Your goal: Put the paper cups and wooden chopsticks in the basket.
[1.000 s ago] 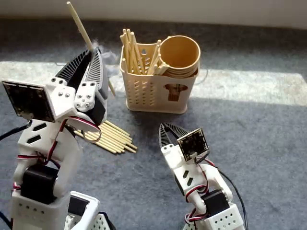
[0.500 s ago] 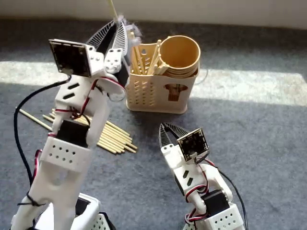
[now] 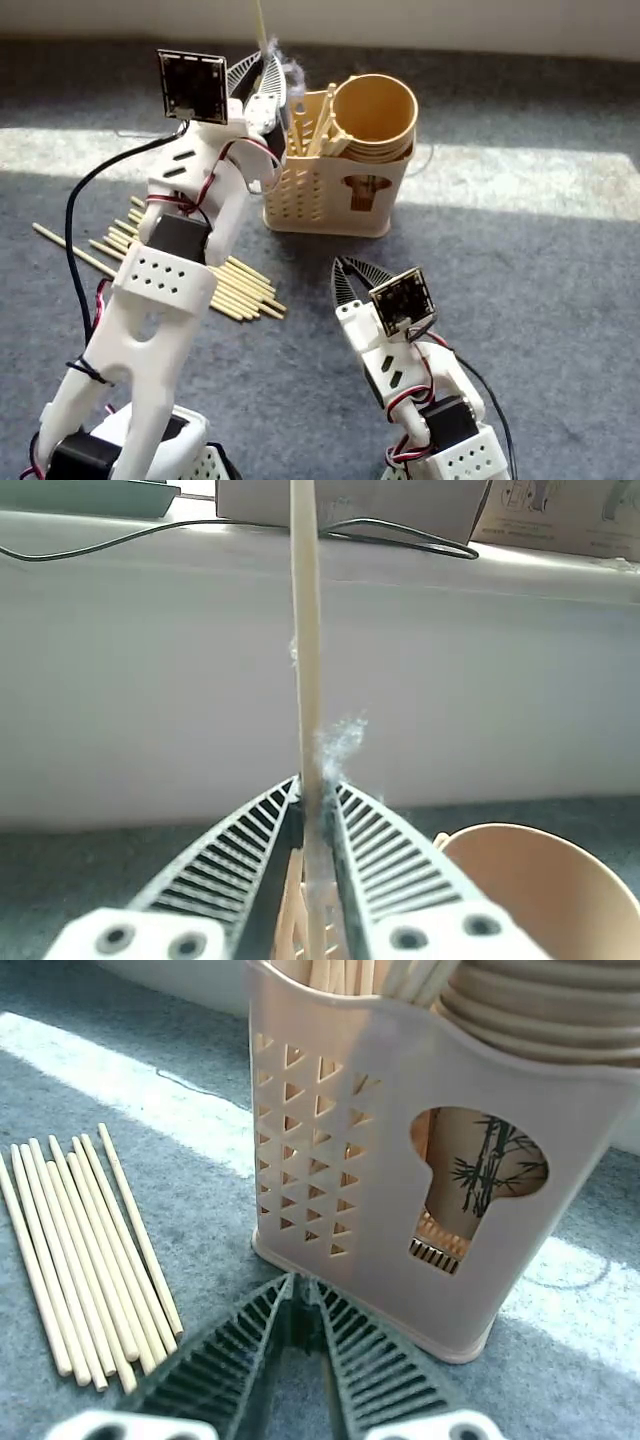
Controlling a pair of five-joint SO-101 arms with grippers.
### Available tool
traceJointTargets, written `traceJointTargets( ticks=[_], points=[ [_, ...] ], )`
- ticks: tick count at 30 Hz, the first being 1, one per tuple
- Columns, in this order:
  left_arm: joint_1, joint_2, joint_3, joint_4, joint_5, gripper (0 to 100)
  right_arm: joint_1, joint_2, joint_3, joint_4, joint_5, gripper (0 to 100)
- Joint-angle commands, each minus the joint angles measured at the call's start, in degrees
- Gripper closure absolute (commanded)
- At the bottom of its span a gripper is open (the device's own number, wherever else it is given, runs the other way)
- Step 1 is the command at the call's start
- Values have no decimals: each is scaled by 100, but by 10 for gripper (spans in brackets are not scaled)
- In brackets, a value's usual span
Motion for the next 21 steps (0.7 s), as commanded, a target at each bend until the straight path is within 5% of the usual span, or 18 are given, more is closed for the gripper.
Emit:
traceJointTargets(
  ticks=[1, 16, 21],
  points=[
    [-48, -22, -488, 826, 105, 865, 57, -57, 523, -13, 0, 992],
    [-884, -31, -2185, 3947, 70, 862, 57, -57, 523, -13, 0, 992],
    [-1279, -31, -2589, 5055, -800, 864, 57, -48, 523, -13, 0, 992]
  ],
)
